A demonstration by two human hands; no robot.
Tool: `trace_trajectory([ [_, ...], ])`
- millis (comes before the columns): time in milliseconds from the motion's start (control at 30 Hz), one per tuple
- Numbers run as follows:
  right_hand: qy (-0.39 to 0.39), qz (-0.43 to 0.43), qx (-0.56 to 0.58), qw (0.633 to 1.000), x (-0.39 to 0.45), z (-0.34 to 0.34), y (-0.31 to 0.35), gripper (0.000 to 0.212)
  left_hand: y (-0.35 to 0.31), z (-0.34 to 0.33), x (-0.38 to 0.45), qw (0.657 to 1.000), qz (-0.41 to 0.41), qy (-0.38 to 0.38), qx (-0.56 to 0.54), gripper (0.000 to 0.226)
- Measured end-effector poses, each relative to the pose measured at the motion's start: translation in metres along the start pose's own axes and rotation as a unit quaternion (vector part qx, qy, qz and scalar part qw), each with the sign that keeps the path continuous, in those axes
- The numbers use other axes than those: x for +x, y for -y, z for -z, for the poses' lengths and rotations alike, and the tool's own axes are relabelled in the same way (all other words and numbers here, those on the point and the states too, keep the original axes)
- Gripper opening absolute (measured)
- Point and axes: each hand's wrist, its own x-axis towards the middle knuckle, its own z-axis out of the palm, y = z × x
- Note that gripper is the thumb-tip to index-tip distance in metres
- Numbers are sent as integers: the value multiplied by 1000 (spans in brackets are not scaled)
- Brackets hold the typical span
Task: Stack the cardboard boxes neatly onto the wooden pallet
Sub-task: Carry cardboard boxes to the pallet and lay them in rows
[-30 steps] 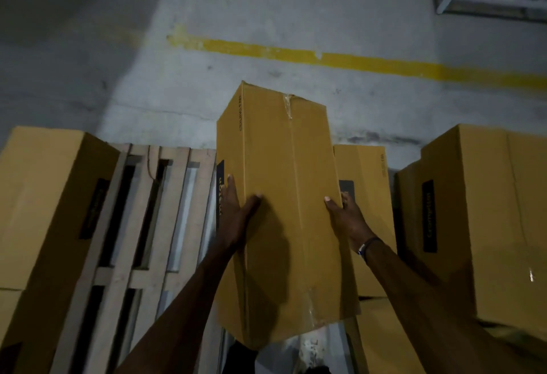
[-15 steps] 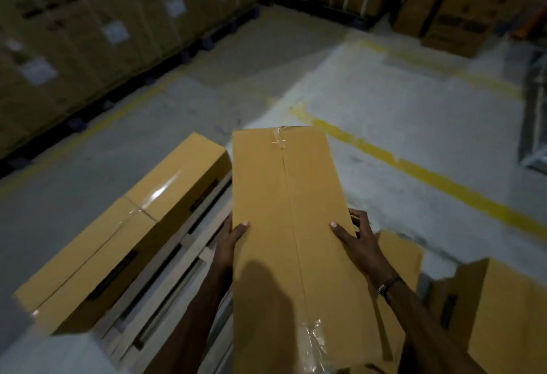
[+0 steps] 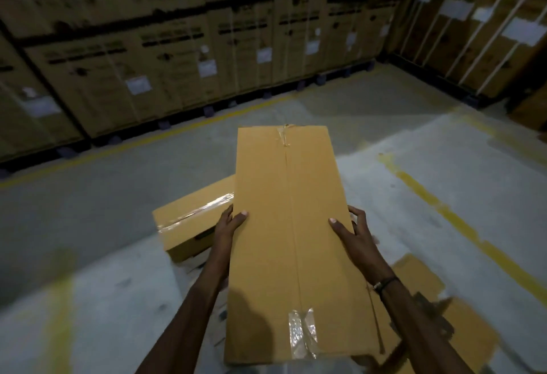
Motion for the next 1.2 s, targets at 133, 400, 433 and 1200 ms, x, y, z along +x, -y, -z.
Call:
trace_trajectory([
  [133, 30, 25, 0, 999, -16, -122, 16, 50, -41, 124, -21, 1000, -25, -1, -2, 70],
  [400, 90, 46, -6, 995, -33, -304, 66, 55, -110, 300, -43, 996, -73, -45, 21, 46],
  [433, 94, 46, -6, 995, -32, -316, 71, 57, -117, 311, -41, 996, -75, -45, 20, 47],
  [1200, -64, 9, 48, 997, 165, -406, 117, 70, -236, 320, 260, 981, -51, 114, 146, 53],
])
